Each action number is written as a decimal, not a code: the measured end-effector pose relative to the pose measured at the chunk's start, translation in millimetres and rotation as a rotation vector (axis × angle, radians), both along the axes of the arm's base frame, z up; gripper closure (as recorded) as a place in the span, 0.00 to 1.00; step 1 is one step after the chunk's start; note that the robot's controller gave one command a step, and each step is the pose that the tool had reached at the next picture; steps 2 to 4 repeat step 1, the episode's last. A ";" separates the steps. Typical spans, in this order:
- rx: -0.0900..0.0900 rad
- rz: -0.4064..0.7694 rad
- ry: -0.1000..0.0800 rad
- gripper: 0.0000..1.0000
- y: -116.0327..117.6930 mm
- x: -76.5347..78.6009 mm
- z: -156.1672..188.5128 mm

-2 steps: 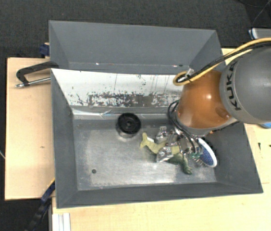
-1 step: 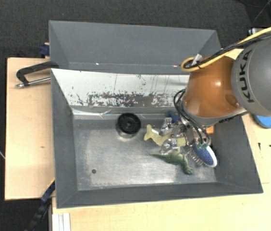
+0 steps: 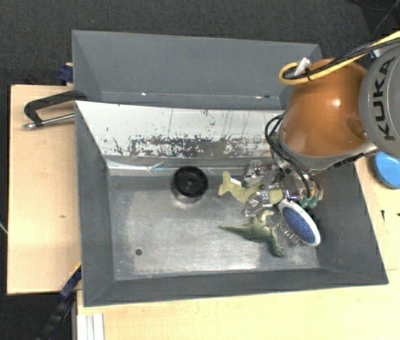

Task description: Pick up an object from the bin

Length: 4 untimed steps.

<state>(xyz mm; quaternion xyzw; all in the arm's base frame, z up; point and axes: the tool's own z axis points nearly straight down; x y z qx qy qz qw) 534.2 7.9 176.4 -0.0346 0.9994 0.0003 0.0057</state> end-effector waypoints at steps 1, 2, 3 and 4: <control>0.000 0.000 0.005 1.00 0.5 1.4 1.5; 0.000 0.000 0.005 1.00 0.5 1.4 1.5; 0.000 0.000 0.005 1.00 0.5 1.4 1.5; 0.000 0.000 0.005 1.00 0.5 1.4 1.5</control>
Offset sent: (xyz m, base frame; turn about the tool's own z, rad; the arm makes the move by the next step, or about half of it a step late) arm 0.0001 -0.0001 0.0005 0.0000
